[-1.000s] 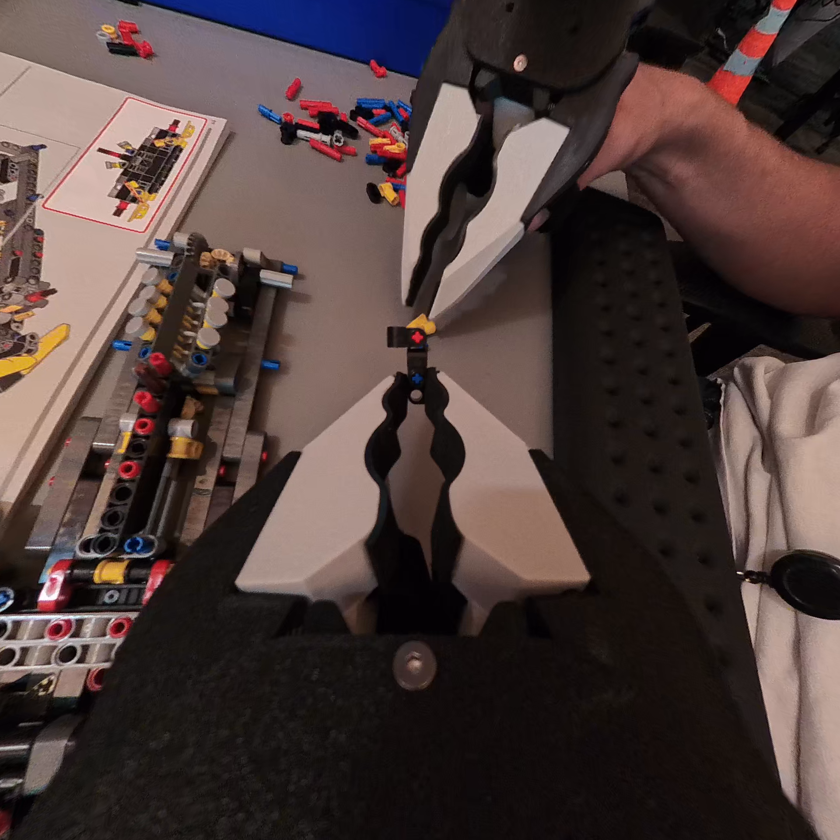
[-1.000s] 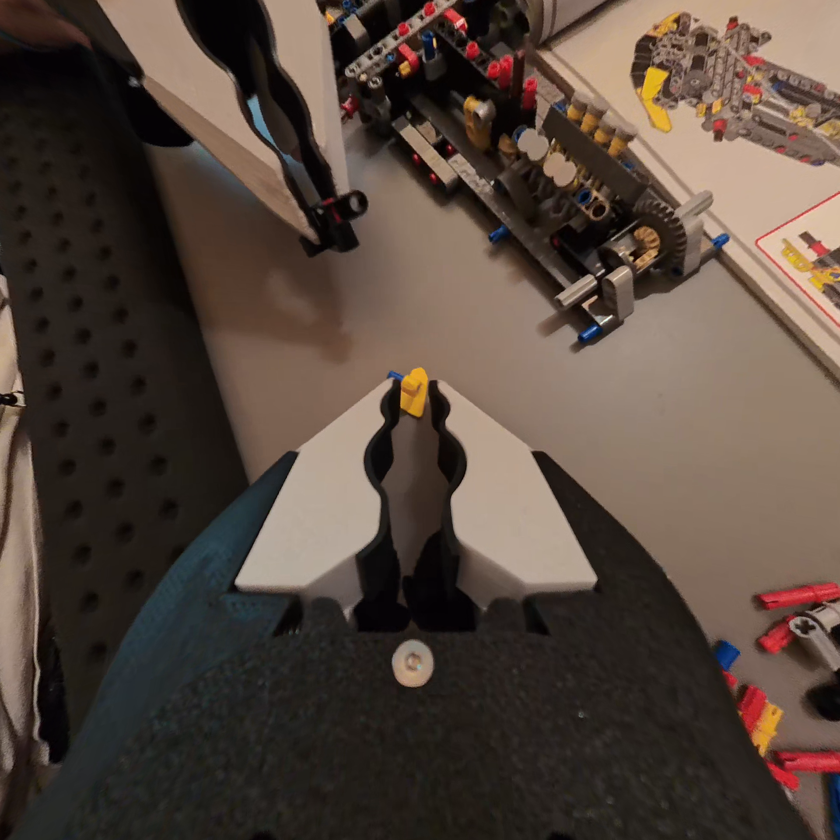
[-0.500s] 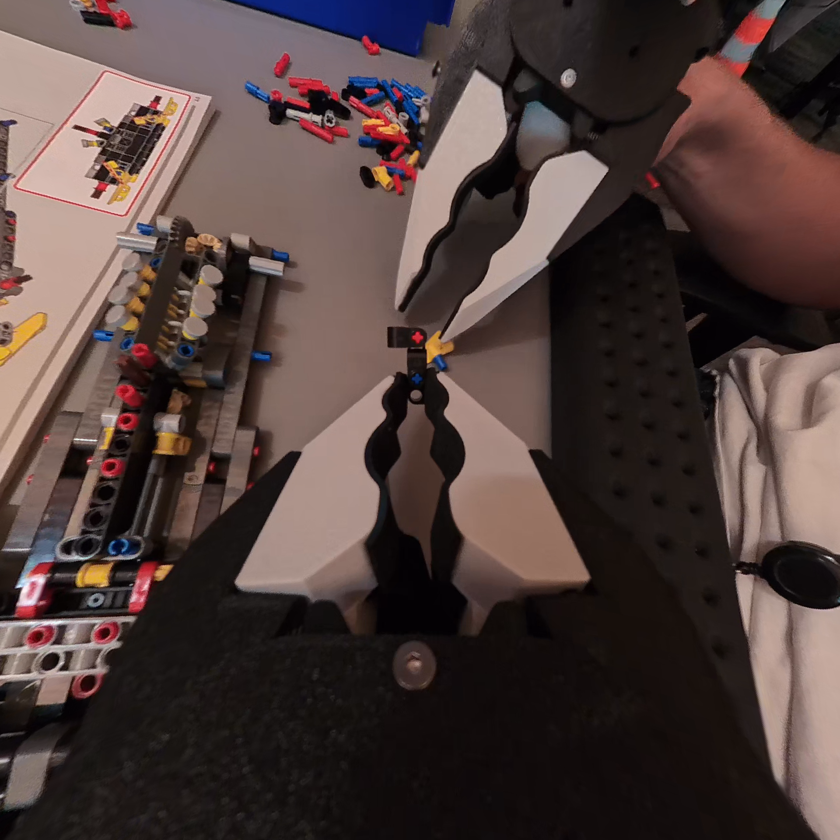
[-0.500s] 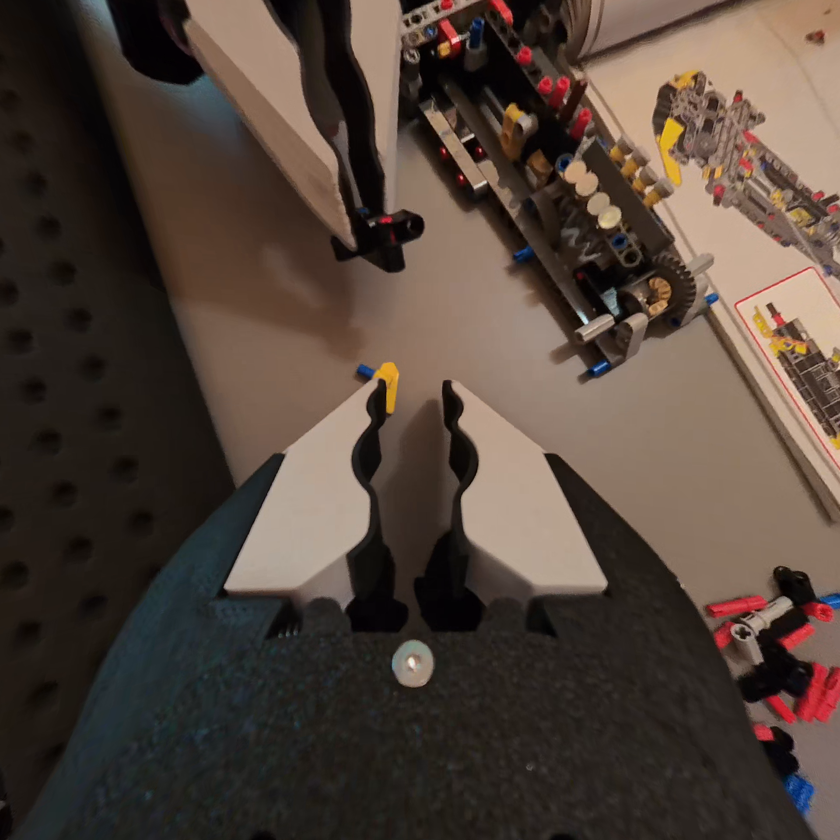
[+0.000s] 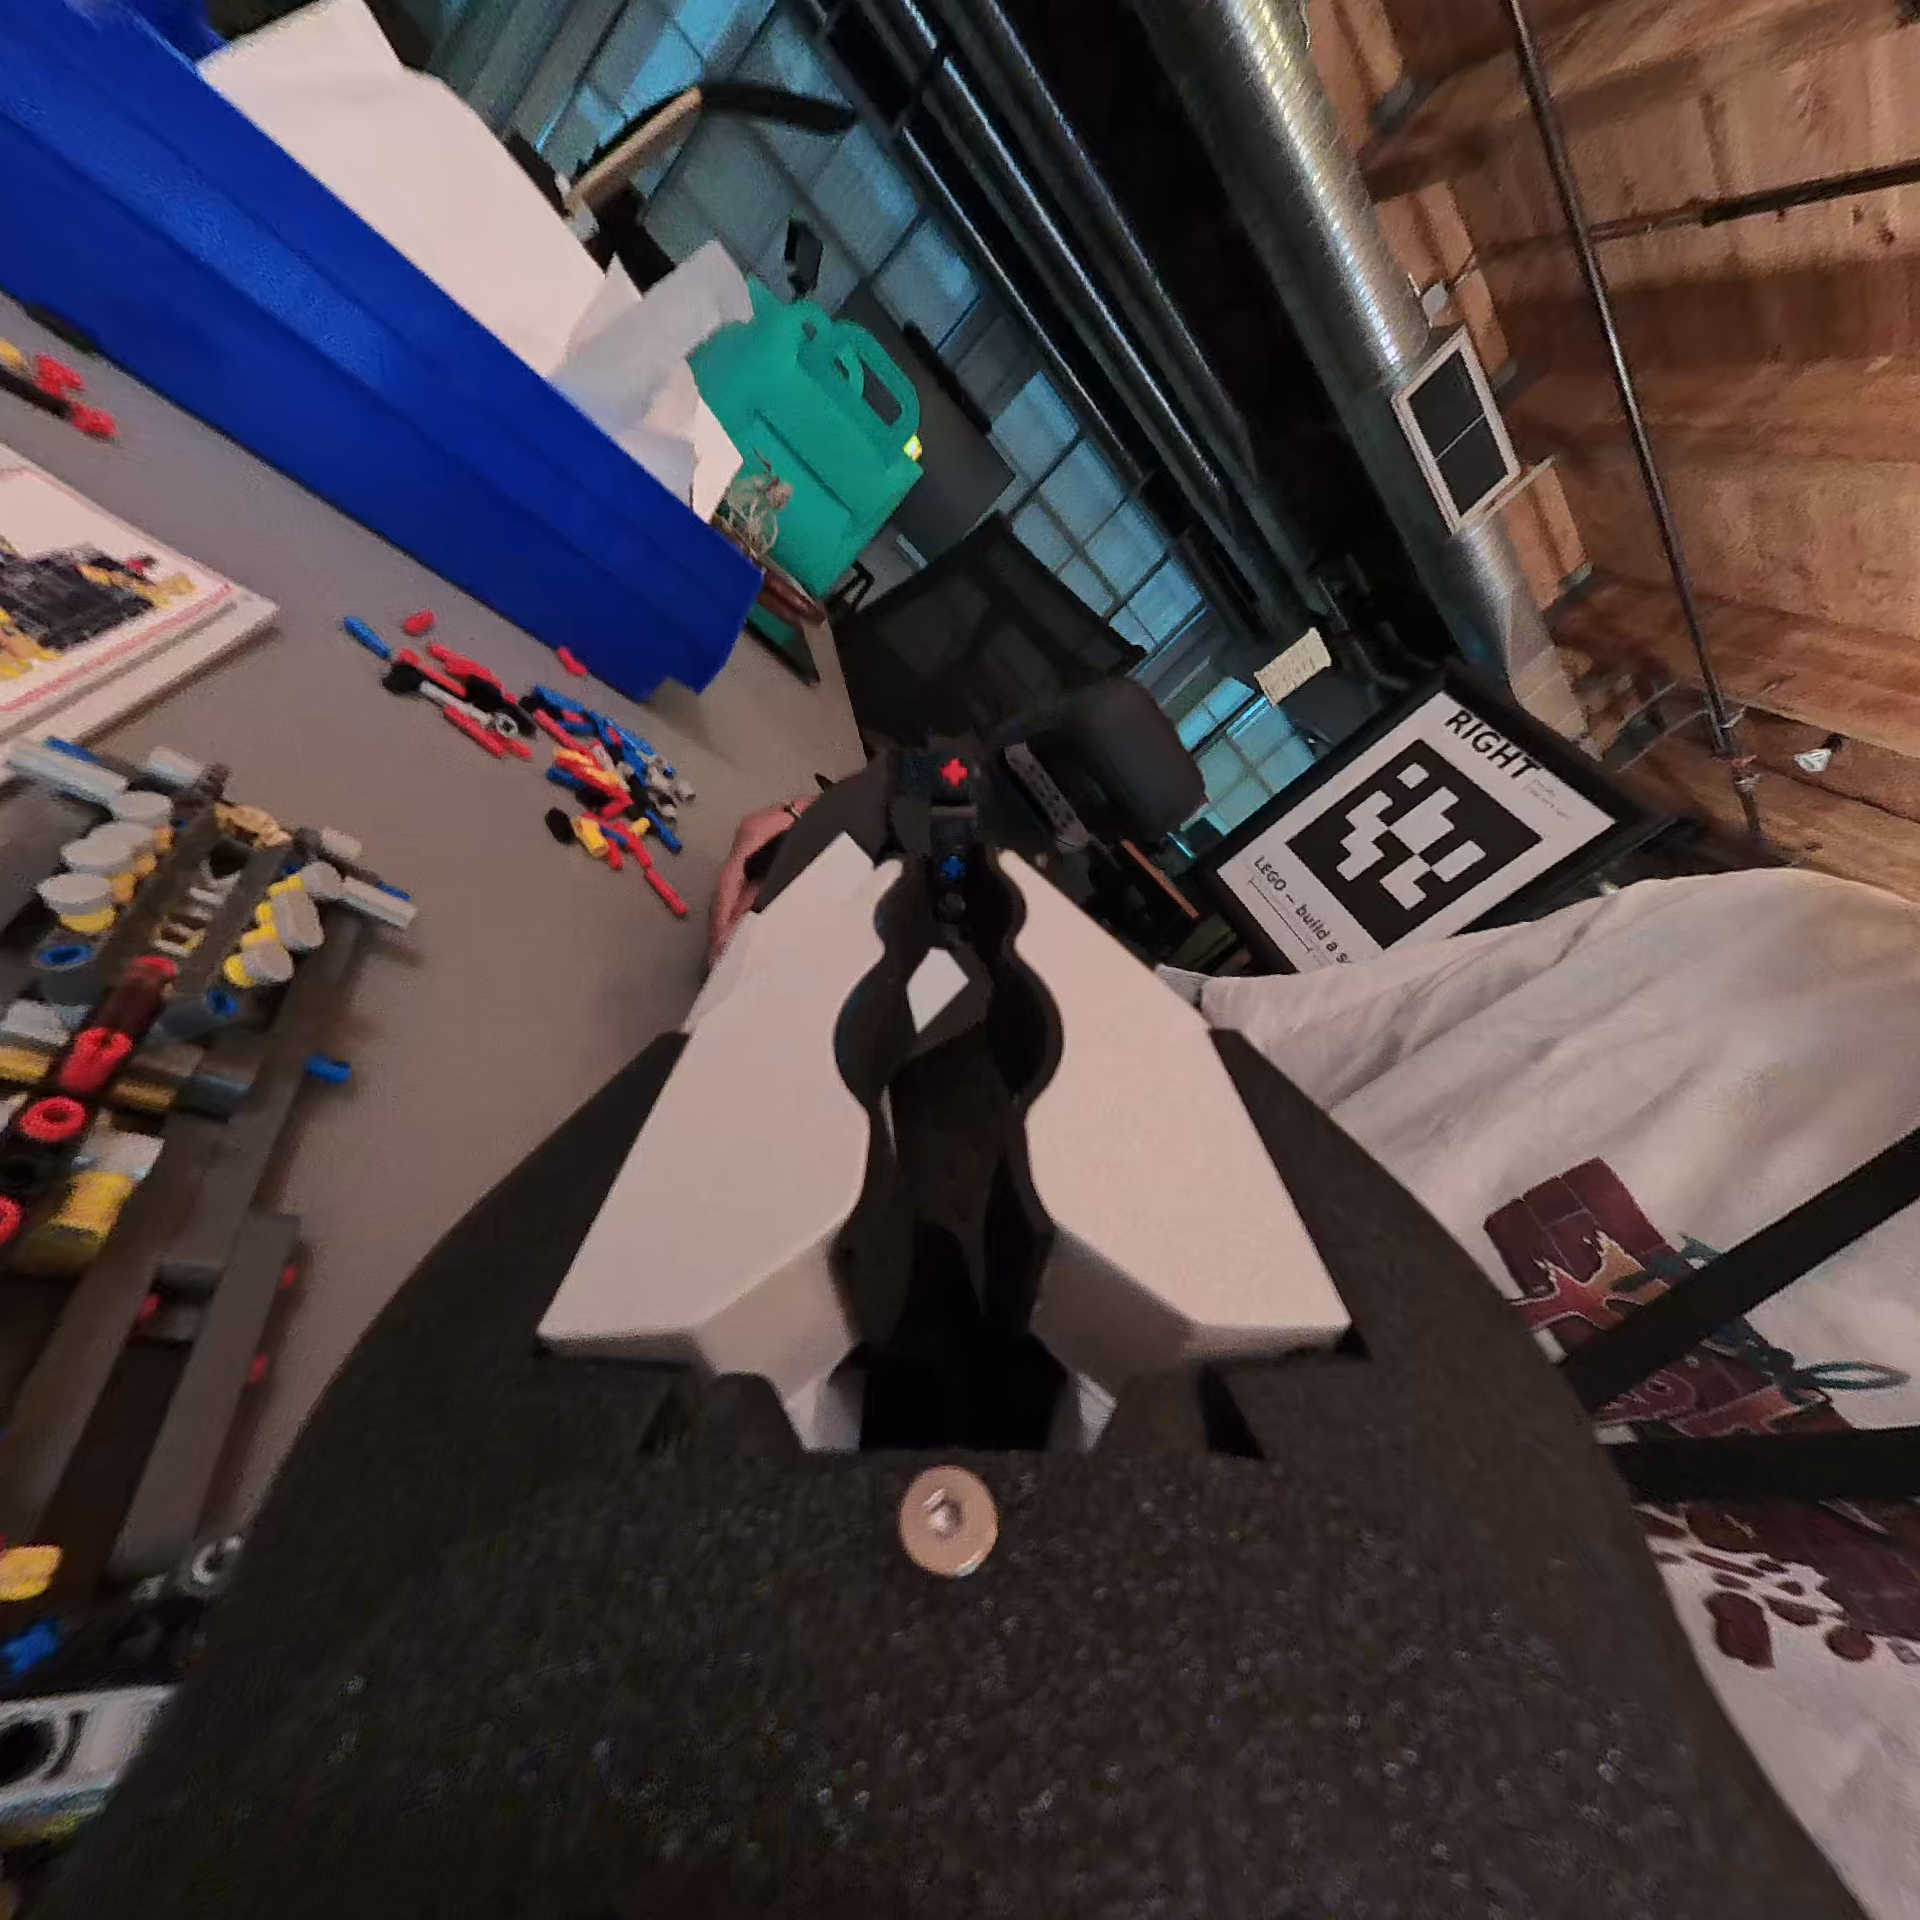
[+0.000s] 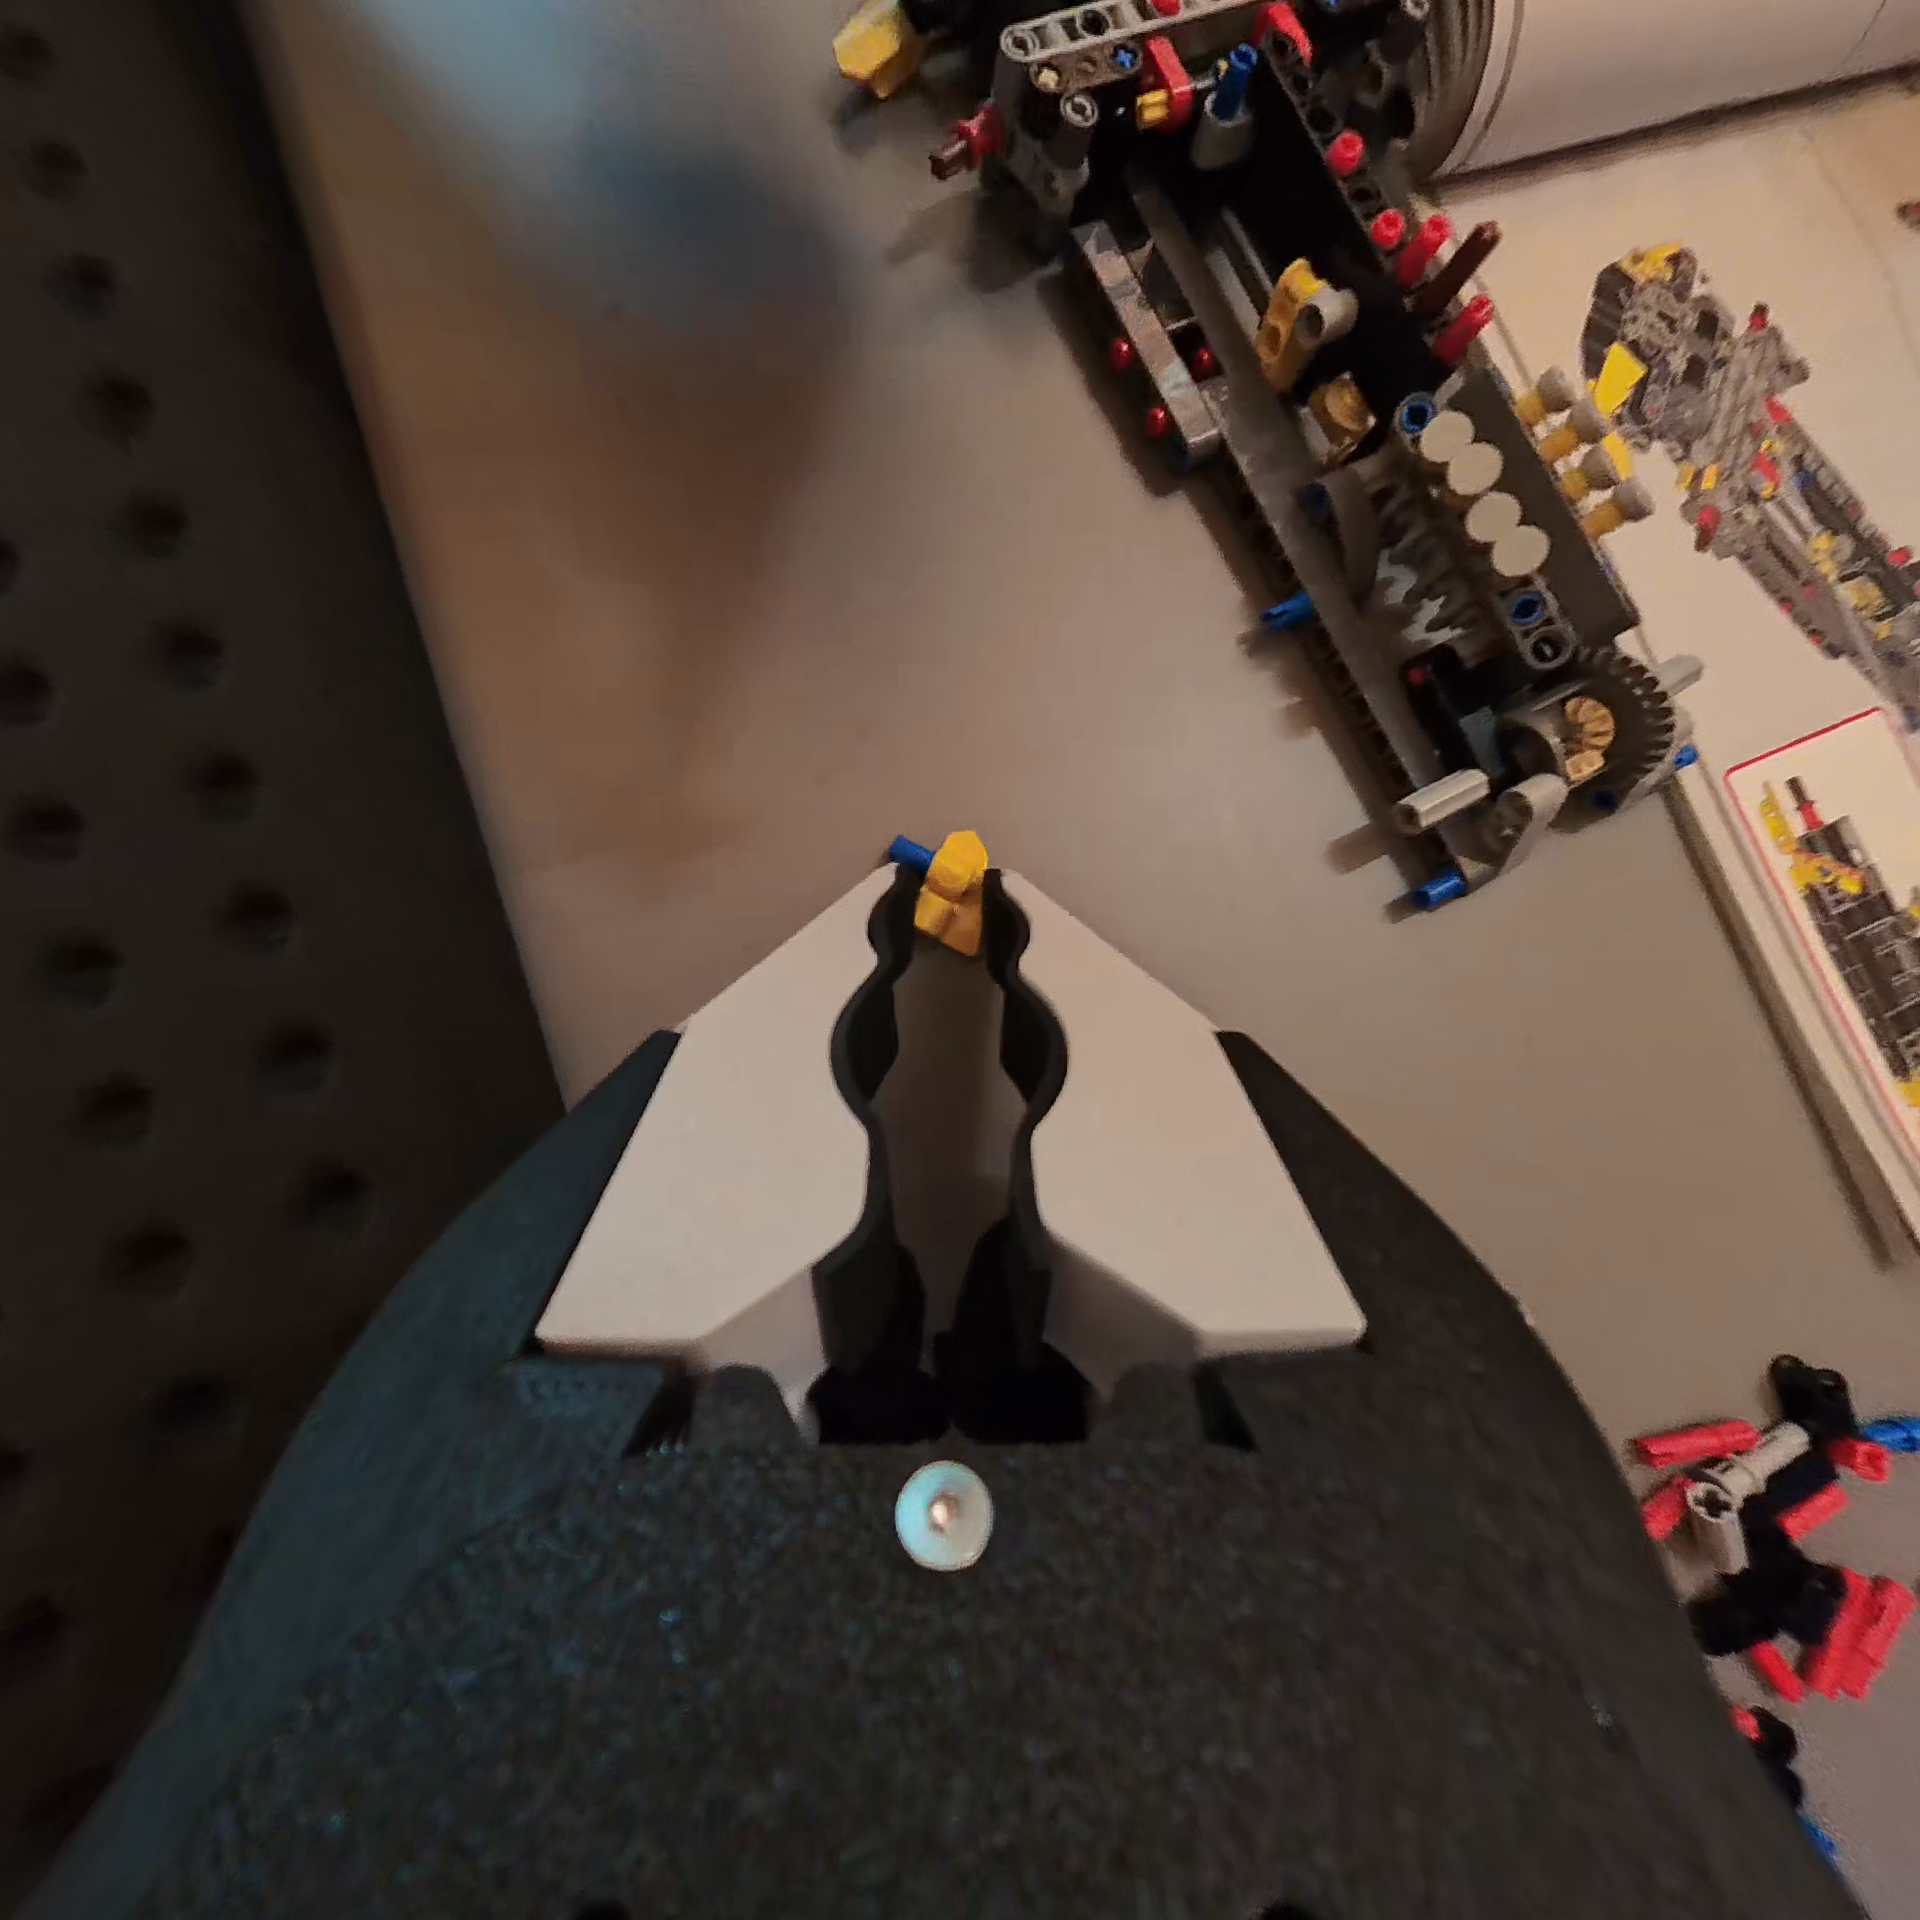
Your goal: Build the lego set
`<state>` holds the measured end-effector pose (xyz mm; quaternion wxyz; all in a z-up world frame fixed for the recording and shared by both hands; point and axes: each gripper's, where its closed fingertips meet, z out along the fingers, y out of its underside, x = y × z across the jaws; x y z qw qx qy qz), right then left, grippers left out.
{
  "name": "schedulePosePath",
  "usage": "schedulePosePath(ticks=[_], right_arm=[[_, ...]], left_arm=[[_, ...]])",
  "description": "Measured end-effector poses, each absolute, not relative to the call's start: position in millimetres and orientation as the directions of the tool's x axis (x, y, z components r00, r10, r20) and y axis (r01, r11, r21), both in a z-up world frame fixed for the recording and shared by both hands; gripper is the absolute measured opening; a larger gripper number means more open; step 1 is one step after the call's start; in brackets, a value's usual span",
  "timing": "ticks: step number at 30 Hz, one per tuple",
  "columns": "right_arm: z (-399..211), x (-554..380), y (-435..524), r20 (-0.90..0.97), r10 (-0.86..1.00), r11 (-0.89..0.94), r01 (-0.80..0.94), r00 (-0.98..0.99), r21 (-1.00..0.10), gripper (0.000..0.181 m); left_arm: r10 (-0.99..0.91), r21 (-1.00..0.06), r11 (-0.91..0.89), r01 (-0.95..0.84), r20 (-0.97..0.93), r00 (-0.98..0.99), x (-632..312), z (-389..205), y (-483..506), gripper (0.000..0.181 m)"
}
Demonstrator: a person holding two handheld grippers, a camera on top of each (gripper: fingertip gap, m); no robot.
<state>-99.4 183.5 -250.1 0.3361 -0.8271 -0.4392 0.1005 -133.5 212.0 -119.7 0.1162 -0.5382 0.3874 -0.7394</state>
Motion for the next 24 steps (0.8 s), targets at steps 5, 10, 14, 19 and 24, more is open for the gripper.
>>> schedulePosePath(ticks=[5,10,14,19,24], right_arm=[[-238,-98,195,0.159,0.707,-0.378,0.559,0.689,-0.738,0.012],[-217,-86,211,0.26,0.608,-0.304,0.522,0.75,-0.797,0.012],[-212,-84,212,0.279,0.583,-0.284,0.513,0.763,-0.81,0.012],[-225,-84,212,0.267,0.602,-0.334,0.541,0.753,-0.772,0.011],[-227,-86,210,0.282,0.609,-0.328,0.558,0.742,-0.762,0.01]], left_arm=[[-0.809,-0.857,-0.487,-0.168,0.515,-0.282,-132,-124,223,0.006],[-0.998,-0.991,-0.048,-0.127,0.053,-0.04,-135,-124,245,0.006],[-0.838,-0.841,0.464,-0.278,-0.518,0.169,-139,-127,266,0.006],[-0.267,-0.329,0.84,-0.431,-0.943,0.2,-143,-113,258,0.006],[0.099,0.003,0.886,-0.464,-0.978,0.183,-141,-105,236,0.006]])
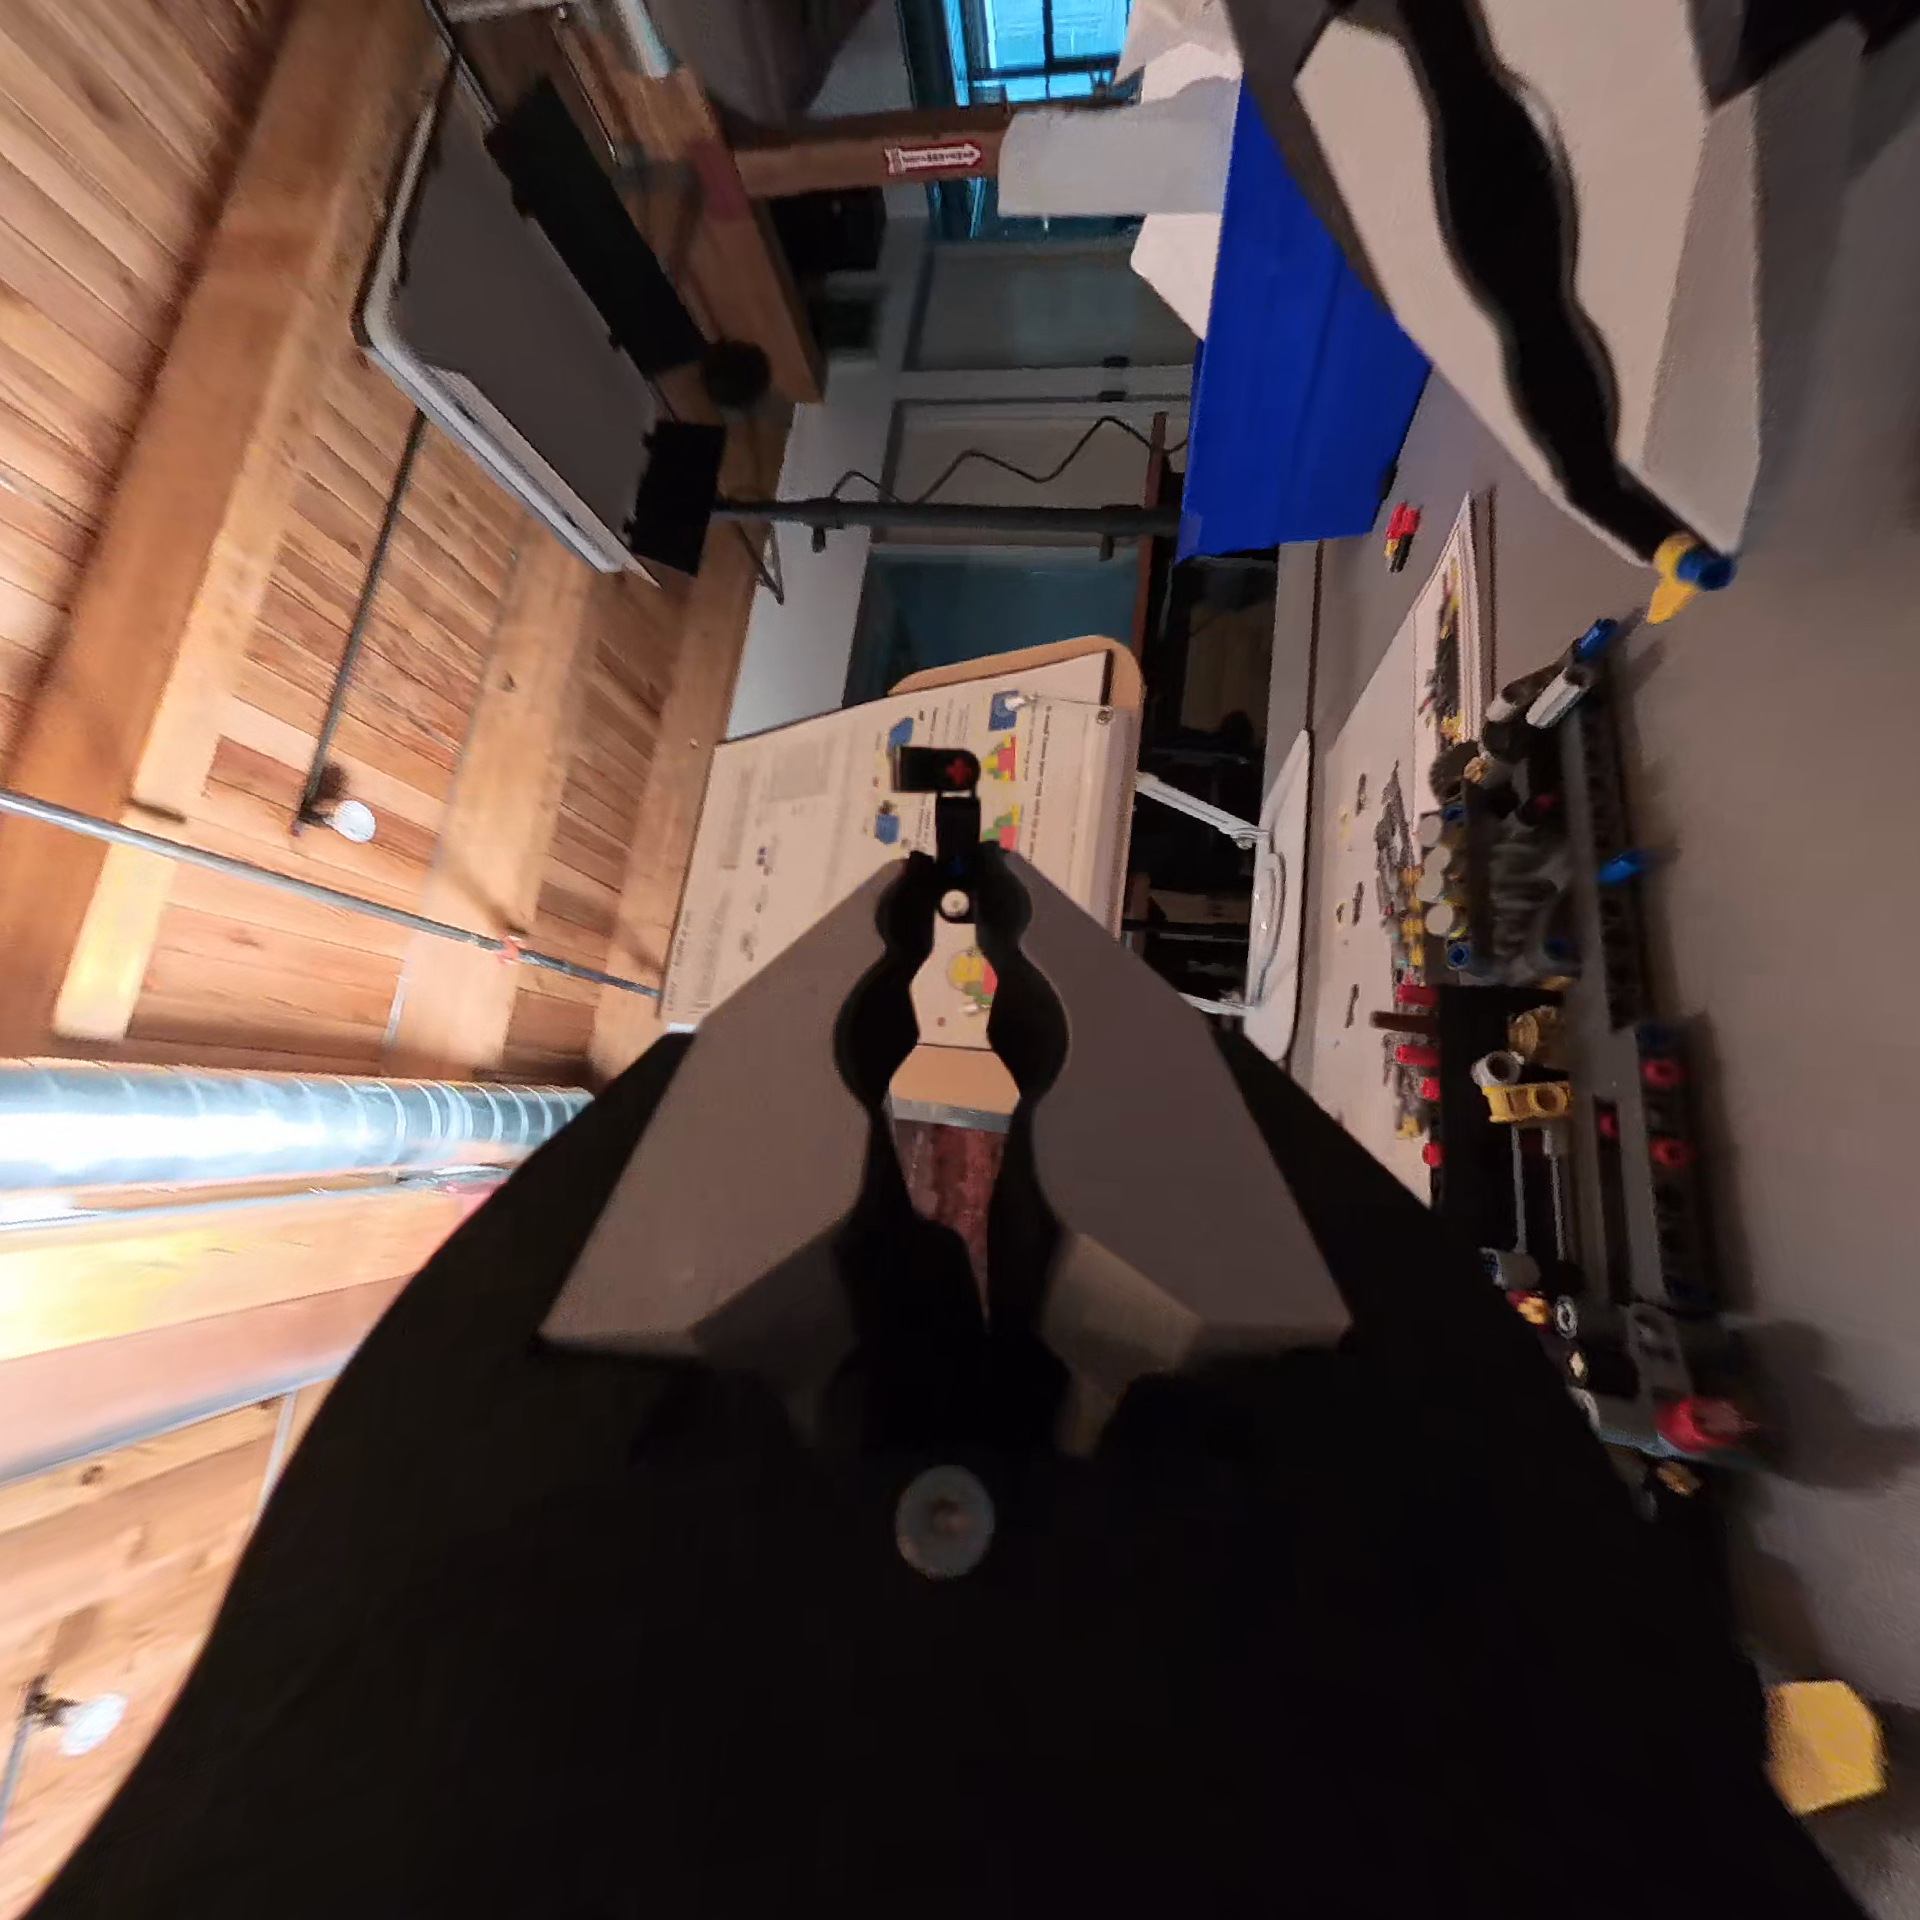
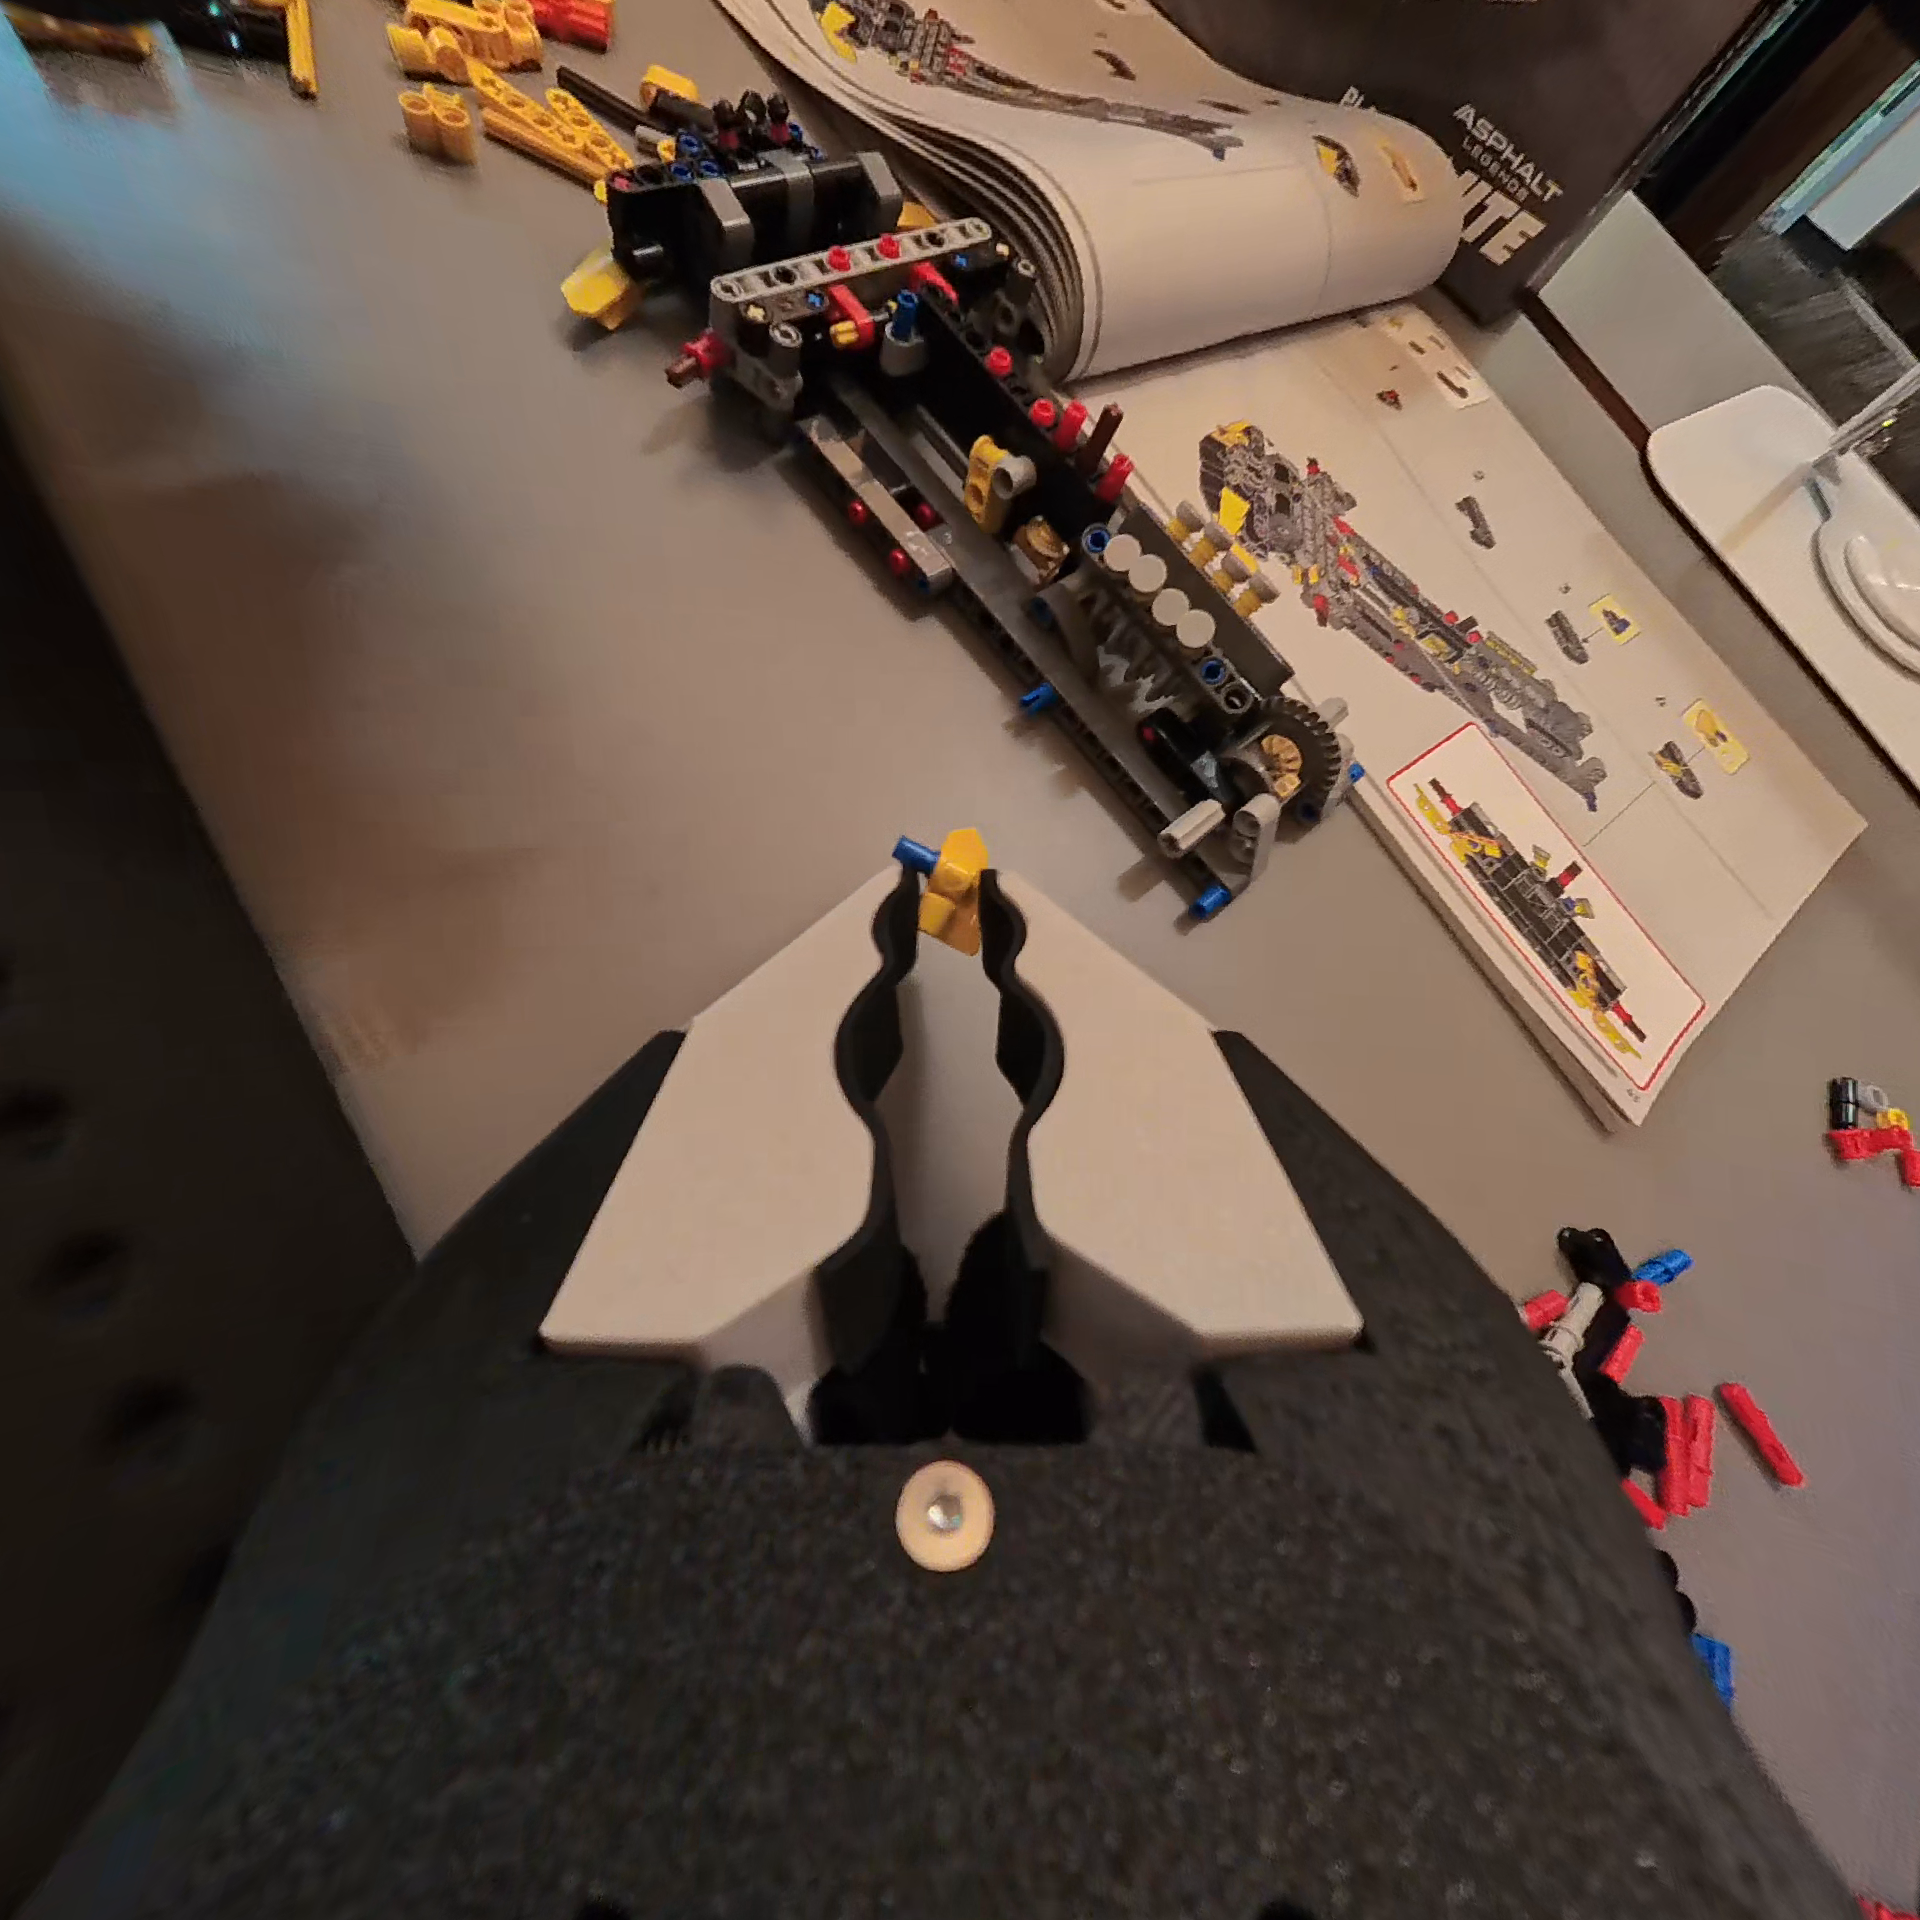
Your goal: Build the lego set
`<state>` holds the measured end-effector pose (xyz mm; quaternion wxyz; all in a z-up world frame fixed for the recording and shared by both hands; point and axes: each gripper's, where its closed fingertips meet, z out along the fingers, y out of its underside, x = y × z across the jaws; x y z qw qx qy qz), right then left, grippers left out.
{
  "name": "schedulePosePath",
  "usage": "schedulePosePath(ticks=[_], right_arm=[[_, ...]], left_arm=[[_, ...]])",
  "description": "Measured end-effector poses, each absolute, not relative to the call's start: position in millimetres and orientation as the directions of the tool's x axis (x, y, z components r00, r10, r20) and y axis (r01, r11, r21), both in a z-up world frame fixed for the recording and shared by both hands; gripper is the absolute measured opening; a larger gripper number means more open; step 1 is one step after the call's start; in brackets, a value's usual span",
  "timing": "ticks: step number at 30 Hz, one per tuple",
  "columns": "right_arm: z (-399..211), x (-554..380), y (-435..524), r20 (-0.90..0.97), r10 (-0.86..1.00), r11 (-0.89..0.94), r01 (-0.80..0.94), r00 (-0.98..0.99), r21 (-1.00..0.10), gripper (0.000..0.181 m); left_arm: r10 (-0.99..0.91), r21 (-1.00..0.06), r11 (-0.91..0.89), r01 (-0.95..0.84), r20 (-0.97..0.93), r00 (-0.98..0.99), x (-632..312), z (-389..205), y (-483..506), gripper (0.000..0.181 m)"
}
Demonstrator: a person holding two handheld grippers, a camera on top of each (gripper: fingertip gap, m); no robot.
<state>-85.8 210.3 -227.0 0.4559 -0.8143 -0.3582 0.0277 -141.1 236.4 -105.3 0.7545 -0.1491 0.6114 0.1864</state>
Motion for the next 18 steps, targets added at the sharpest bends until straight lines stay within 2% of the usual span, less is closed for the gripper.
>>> schedulePosePath(ticks=[4,11,14,18], right_arm=[[-227,-86,209,0.269,0.613,-0.331,0.55,0.743,-0.767,0.01],[-234,-87,209,0.265,0.625,-0.354,0.568,0.735,-0.743,0.01],[-237,-87,207,0.274,0.631,-0.353,0.584,0.725,-0.731,0.01],[-240,-88,206,0.273,0.639,-0.355,0.591,0.719,-0.725,0.01]], left_arm=[[0.17,0.067,0.883,-0.465,-0.968,0.184,-140,-104,225,0.006],[0.18,0.069,0.879,-0.472,-0.964,0.194,-140,-101,225,0.006],[0.144,0.034,0.878,-0.477,-0.97,0.196,-140,-102,230,0.006],[0.04,-0.064,0.875,-0.479,-0.978,0.204,-141,-104,240,0.006]])
